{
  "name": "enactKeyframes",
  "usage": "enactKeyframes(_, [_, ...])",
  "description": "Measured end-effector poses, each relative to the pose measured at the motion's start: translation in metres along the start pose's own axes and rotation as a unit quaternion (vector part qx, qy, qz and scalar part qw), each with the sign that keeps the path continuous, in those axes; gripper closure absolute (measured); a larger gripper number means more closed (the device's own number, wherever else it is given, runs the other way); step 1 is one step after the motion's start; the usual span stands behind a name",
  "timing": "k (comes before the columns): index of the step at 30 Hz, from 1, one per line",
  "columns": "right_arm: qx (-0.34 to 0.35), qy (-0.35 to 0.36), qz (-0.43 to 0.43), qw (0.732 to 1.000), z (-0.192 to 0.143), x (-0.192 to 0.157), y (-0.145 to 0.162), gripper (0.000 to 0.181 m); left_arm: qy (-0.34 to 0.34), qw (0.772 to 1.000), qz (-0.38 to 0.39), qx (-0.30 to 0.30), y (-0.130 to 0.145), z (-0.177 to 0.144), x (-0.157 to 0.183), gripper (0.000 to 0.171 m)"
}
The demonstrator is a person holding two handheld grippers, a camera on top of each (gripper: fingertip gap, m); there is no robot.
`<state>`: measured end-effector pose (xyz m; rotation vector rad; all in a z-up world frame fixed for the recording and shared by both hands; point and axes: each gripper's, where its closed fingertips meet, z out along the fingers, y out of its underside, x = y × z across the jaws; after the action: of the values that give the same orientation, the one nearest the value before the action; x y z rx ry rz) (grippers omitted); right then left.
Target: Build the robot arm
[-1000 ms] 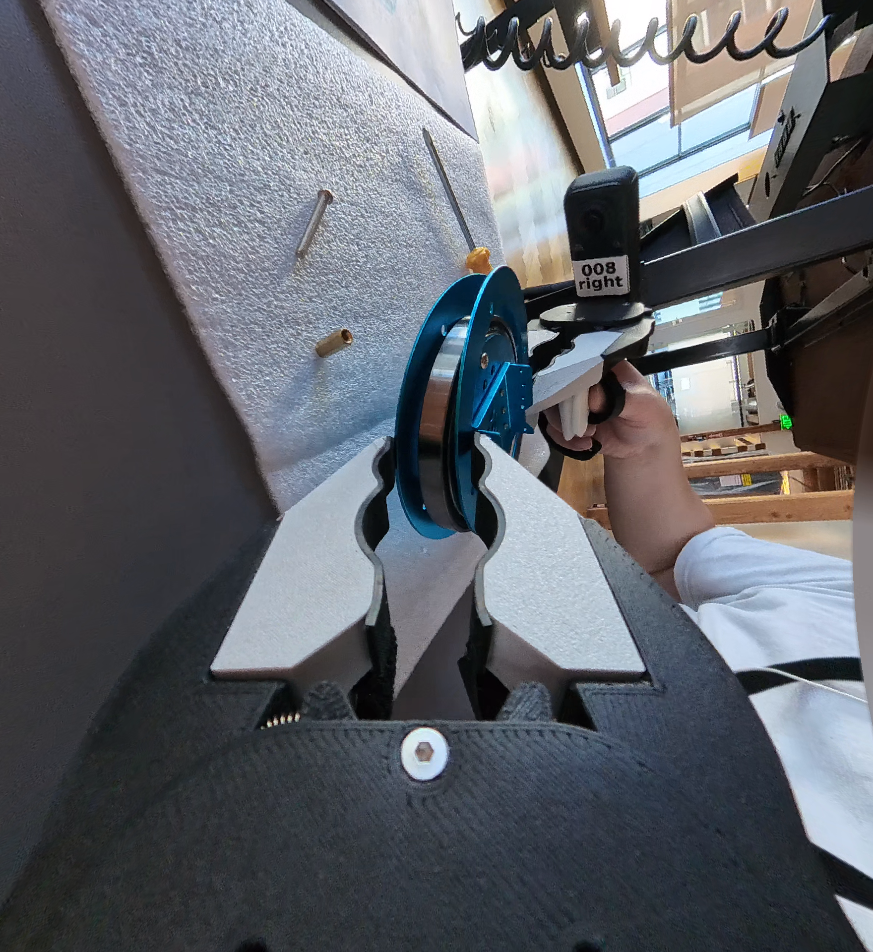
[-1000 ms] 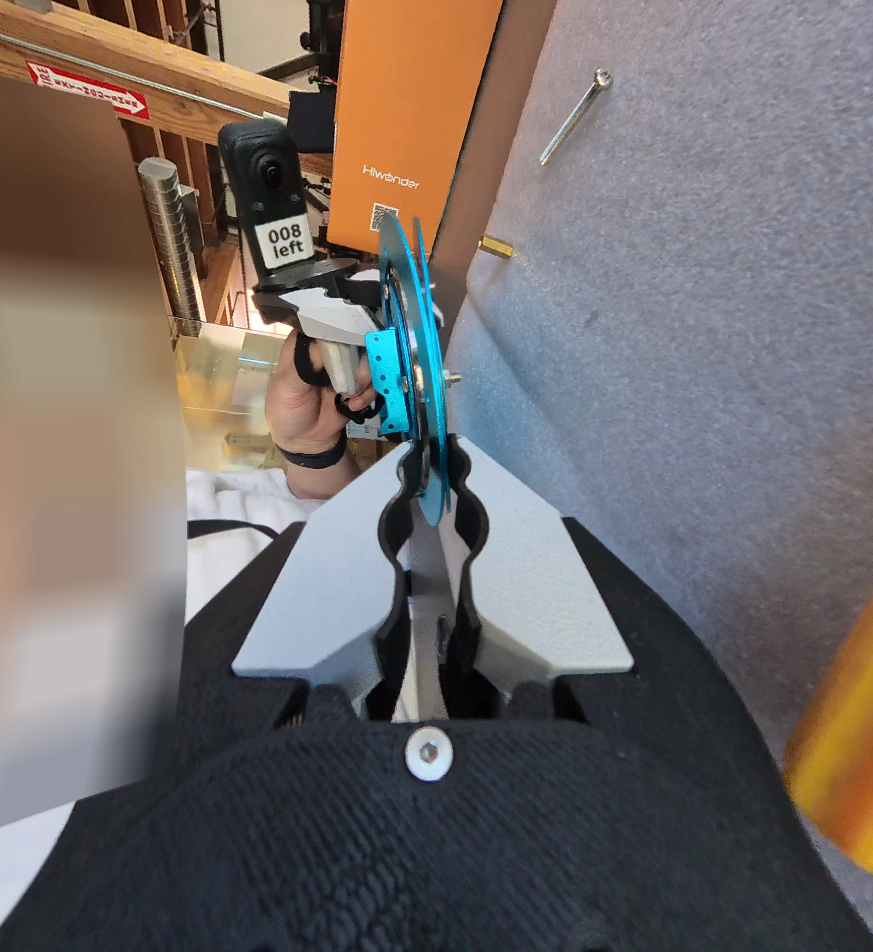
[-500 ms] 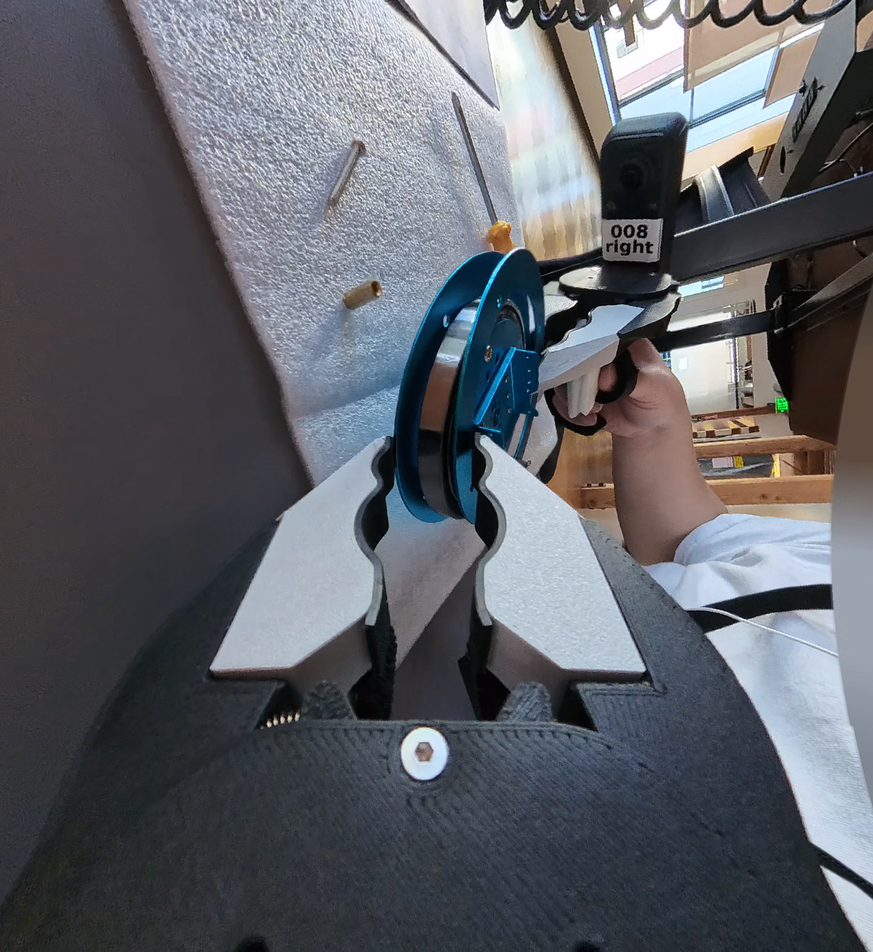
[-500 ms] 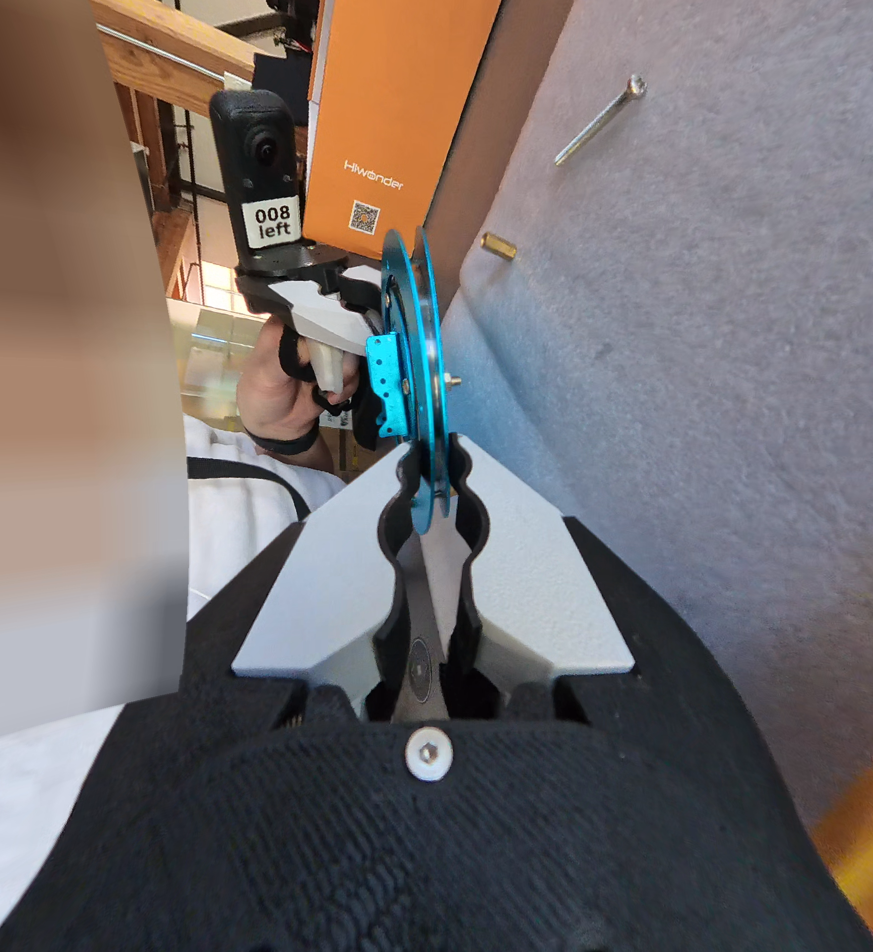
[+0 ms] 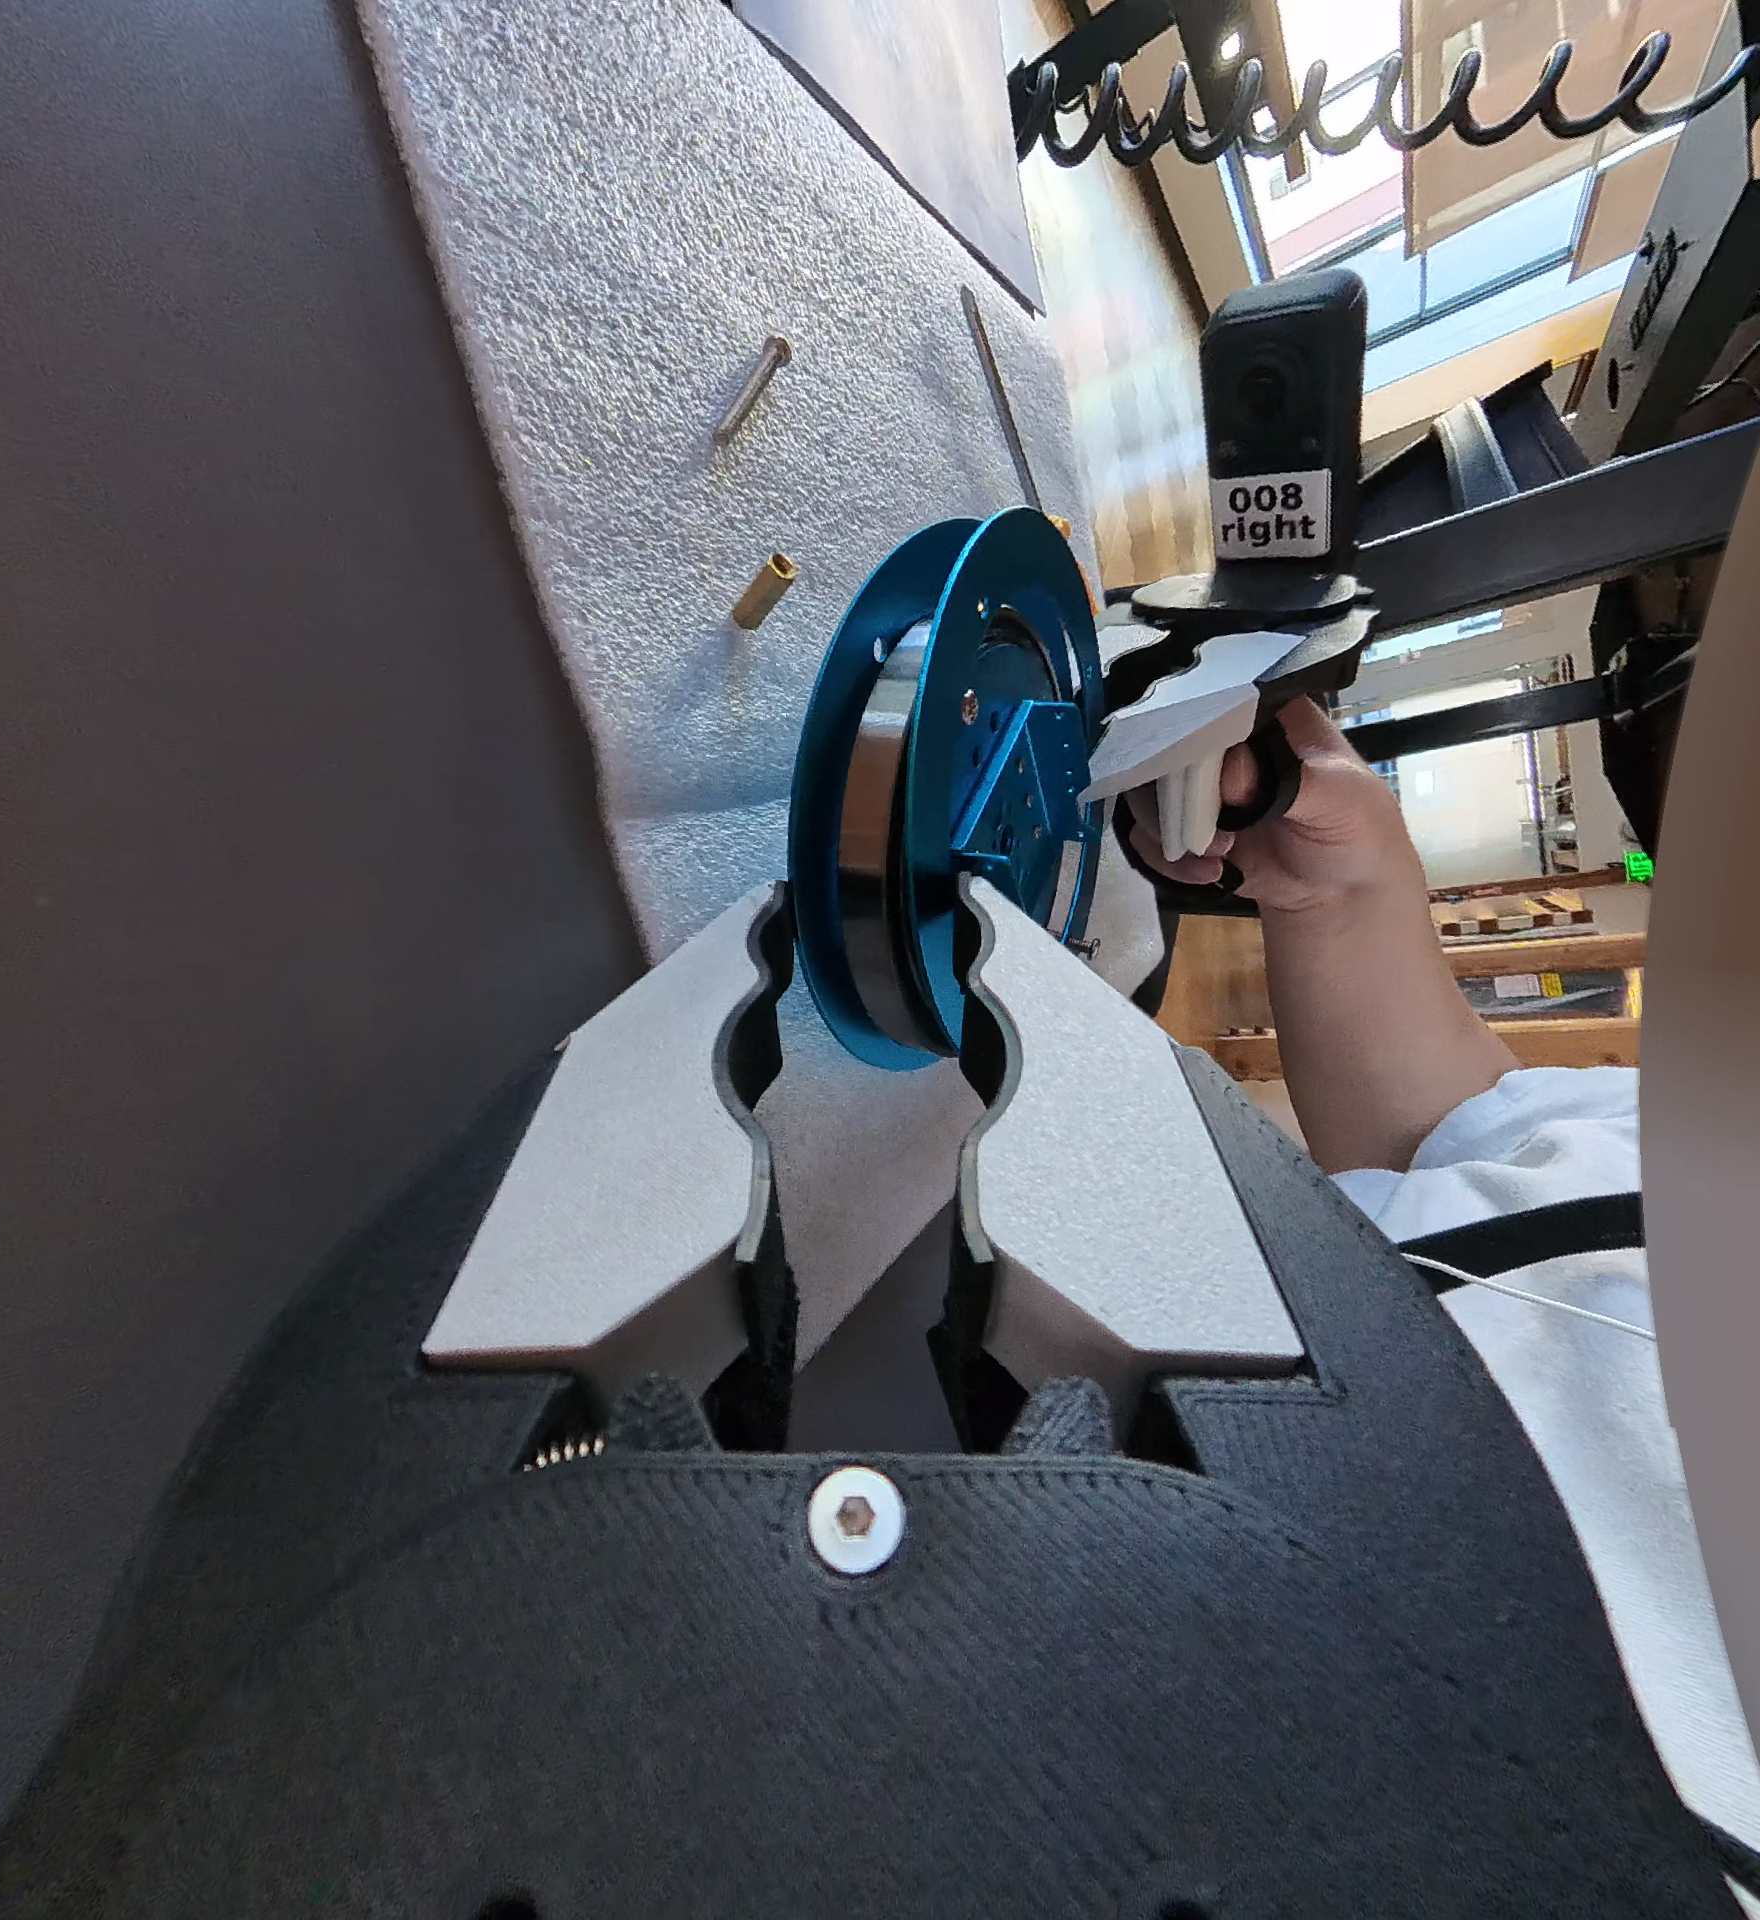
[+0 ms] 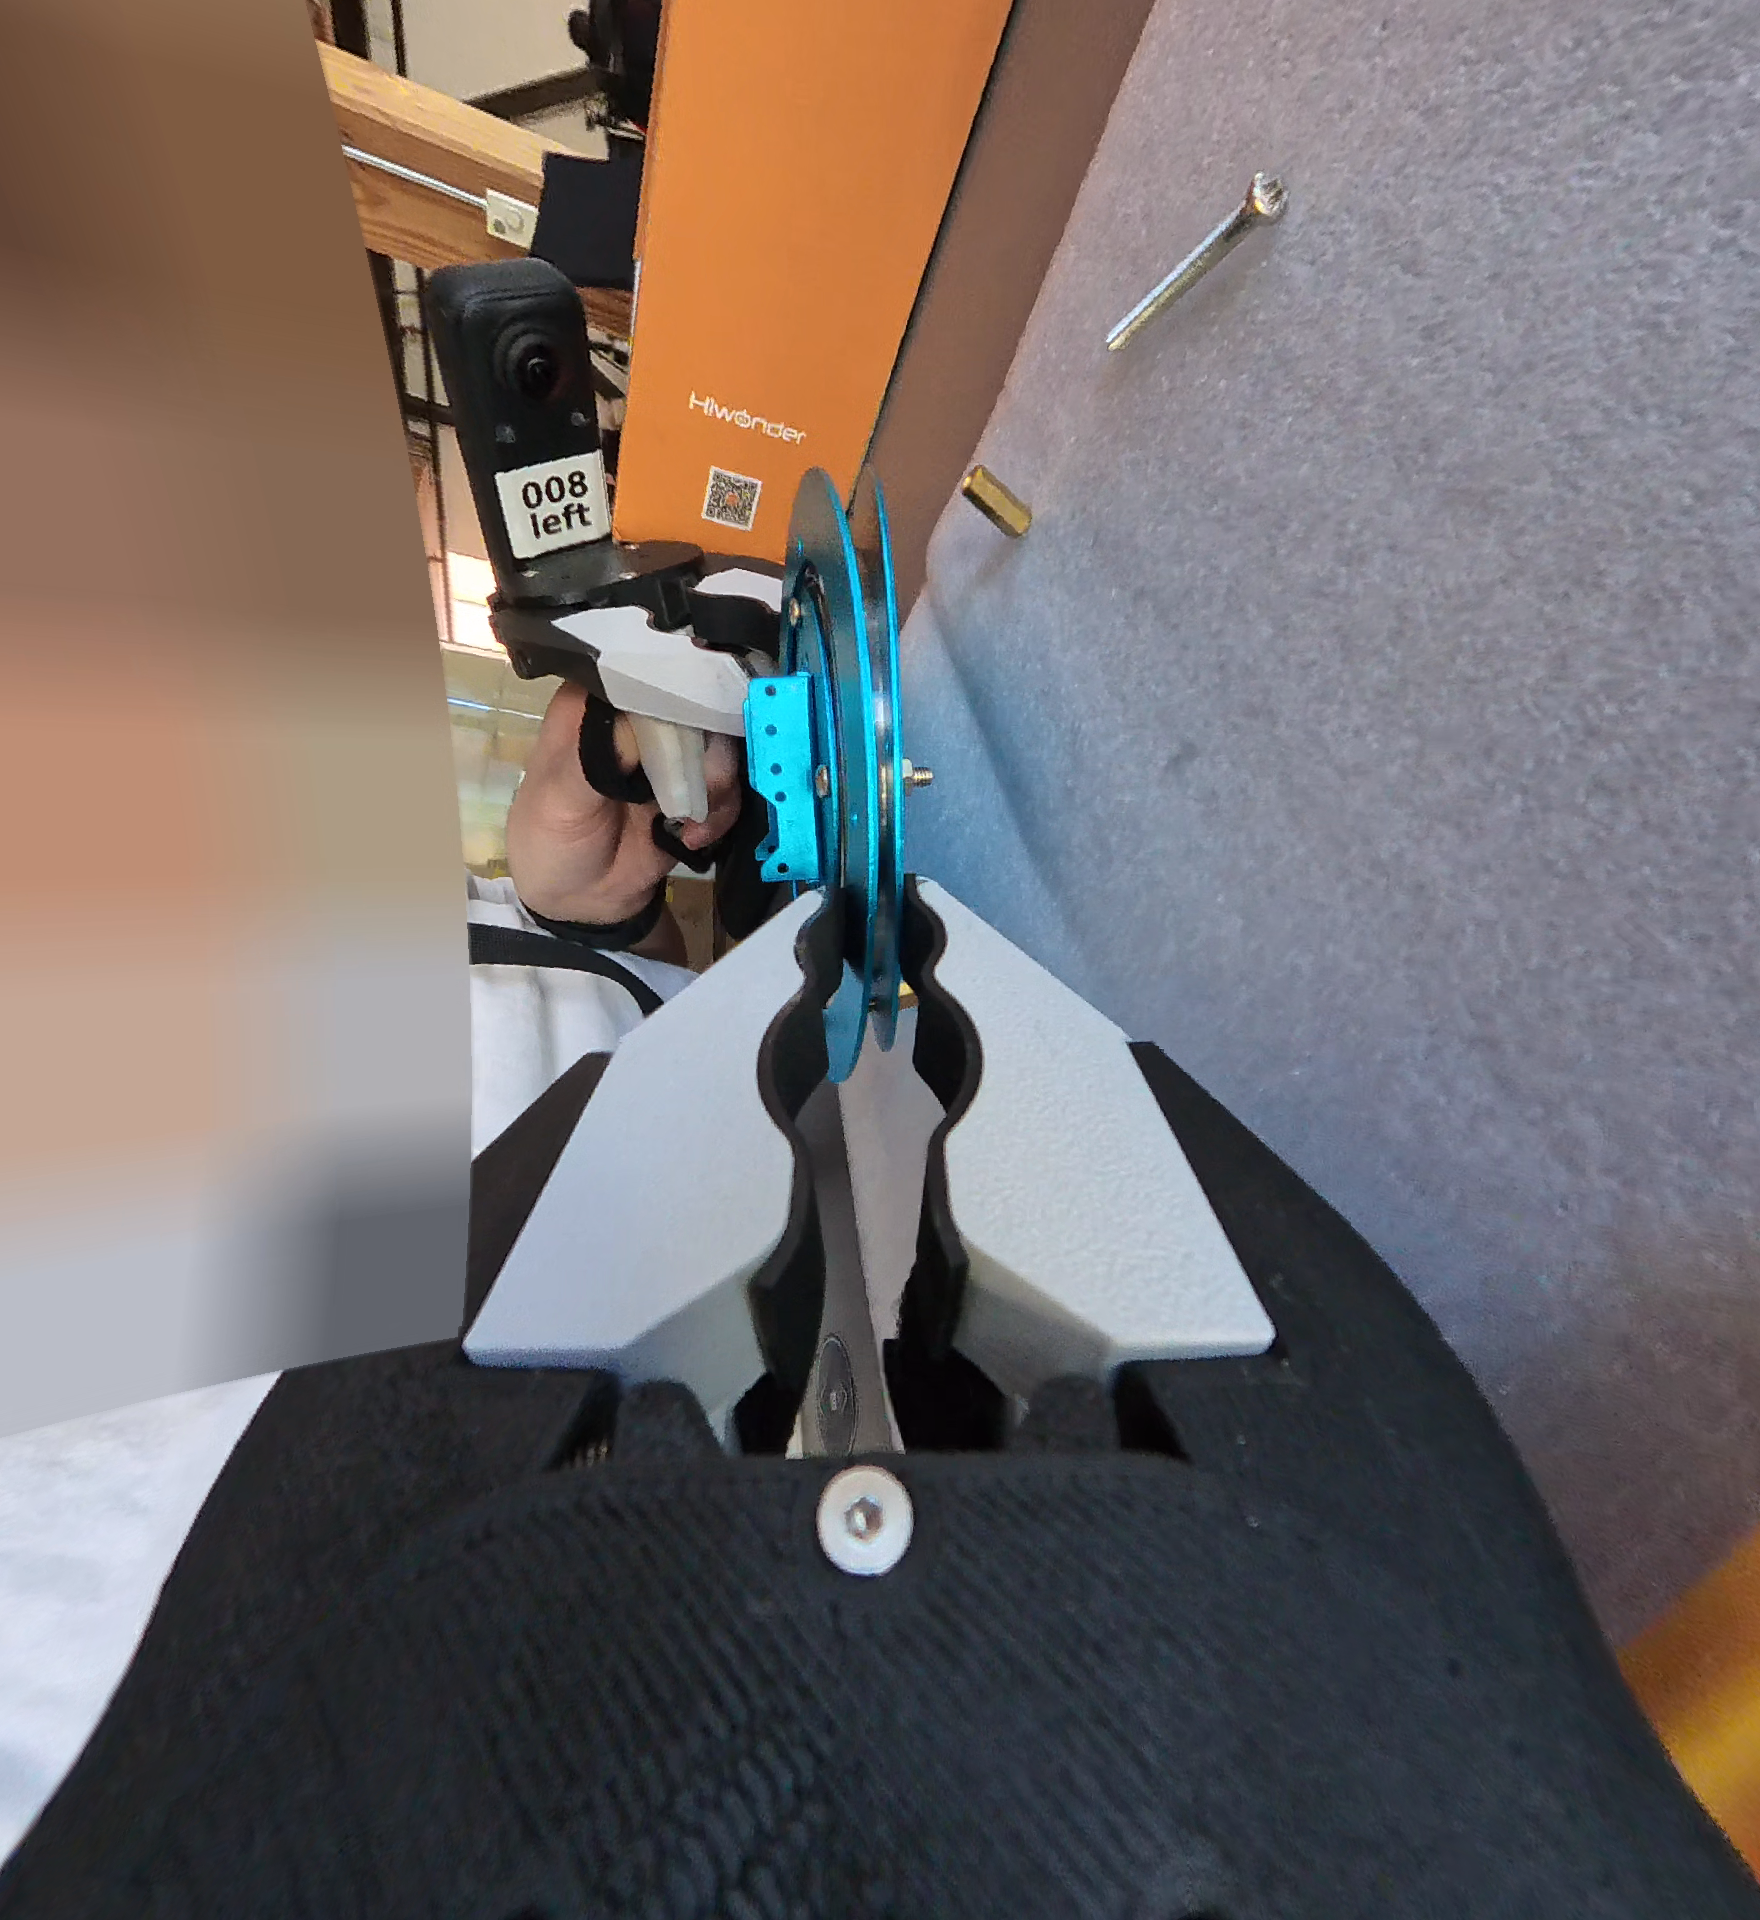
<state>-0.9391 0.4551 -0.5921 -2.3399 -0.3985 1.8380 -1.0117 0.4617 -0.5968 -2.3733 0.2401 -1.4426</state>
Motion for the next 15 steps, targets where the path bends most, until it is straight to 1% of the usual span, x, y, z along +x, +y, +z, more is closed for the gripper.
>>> enactKeyframes(4, [0.008, -0.003, 0.005, 1.000, 0.0010, 0.0018, -0.0028, 0.173, -0.008, 1.000, 0.003, 0.008, -0.0020, 0.0006, -0.0030, 0.142])
enactKeyframes(7, [0.013, -0.009, -0.007, 1.000, 0.0006, 0.0017, -0.0044, 0.173, -0.006, 1.000, 0.008, 0.015, -0.0034, 0.0006, -0.0025, 0.141])
enactKeyframes(15, [0.017, -0.012, -0.003, 1.000, -0.0007, 0.0004, -0.0037, 0.173, 0.000, 1.000, 0.018, 0.012, -0.0015, 0.0004, -0.0004, 0.142])
